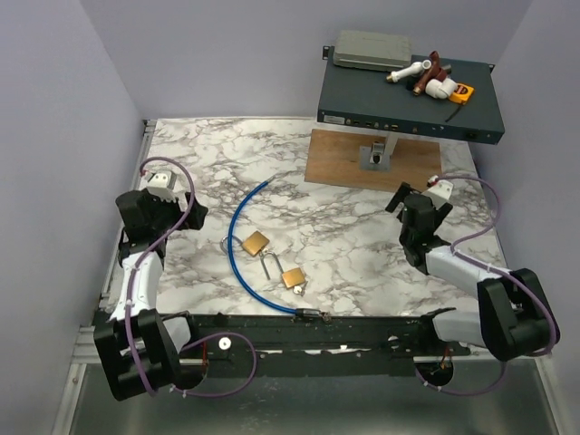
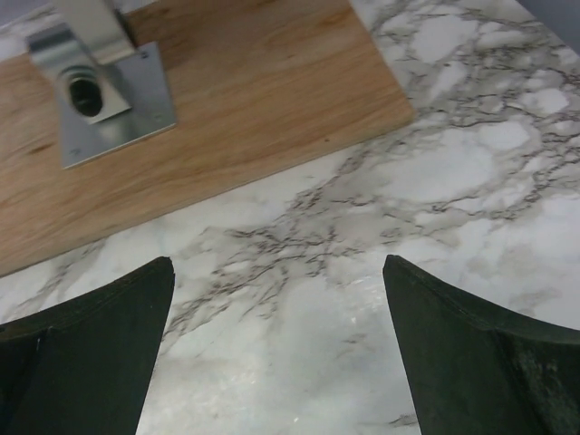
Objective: Unlock with the key
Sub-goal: Place the lock at the center of the board, then reset both arms
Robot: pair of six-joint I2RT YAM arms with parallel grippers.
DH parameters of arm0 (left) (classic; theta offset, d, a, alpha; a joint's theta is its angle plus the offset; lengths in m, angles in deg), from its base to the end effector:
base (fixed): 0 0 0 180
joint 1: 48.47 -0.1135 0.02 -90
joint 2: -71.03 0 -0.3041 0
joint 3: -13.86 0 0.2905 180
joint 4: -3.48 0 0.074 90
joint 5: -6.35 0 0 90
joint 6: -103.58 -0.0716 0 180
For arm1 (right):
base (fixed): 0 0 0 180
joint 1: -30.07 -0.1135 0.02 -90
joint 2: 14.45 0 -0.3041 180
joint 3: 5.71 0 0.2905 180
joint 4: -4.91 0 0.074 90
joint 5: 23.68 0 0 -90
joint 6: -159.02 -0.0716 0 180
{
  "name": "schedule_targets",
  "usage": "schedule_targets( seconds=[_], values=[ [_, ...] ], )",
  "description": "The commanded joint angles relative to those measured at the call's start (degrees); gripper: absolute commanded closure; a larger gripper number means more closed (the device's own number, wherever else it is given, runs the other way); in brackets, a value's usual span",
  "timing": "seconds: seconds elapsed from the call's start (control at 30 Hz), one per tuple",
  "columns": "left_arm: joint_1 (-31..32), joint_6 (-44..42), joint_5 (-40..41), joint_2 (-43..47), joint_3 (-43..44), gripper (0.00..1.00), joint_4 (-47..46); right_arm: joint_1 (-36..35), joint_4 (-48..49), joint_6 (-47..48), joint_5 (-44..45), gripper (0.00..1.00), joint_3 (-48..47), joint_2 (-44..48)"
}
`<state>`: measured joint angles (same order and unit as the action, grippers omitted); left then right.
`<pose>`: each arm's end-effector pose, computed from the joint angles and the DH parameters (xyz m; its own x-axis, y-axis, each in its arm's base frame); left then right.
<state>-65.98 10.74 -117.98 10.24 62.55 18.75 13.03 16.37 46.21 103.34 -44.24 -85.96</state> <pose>0.2733 0.0439 0.2568 -0.4265 -0.0917 -0.8998 0.2506 0.9439 -0.2150 0.2892 0.0436 0.1957 -0.2064 0.2605 -0.9432 0.4139 0.8966 0.1571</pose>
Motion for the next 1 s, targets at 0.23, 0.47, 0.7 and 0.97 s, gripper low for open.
schedule_targets(
  seconds=[0.23, 0.47, 0.7, 0.97],
  values=[
    [2.14, 14.05, 4.15, -11.14, -15.67, 0.01, -52.59, 6.93, 27.23, 10.3, -9.19, 0.0, 1.33, -10.73],
    [8.26, 7.38, 8.95, -9.85, -21.11, 0.01, -61.21, 6.93, 26.82, 16.03, -11.13, 0.0, 4.63, -12.18],
    [15.23, 3.1, 19.69, -11.44, -28.97, 0.01, -74.75, 7.08, 41.81, 16.38, -14.04, 0.0, 8.54, -18.63],
    [15.06, 4.43, 23.71, -12.33, -23.54, 0.01, -65.88, 10.62, 51.81, 14.48, -19.16, 0.0, 12.32, -22.11]
  ],
)
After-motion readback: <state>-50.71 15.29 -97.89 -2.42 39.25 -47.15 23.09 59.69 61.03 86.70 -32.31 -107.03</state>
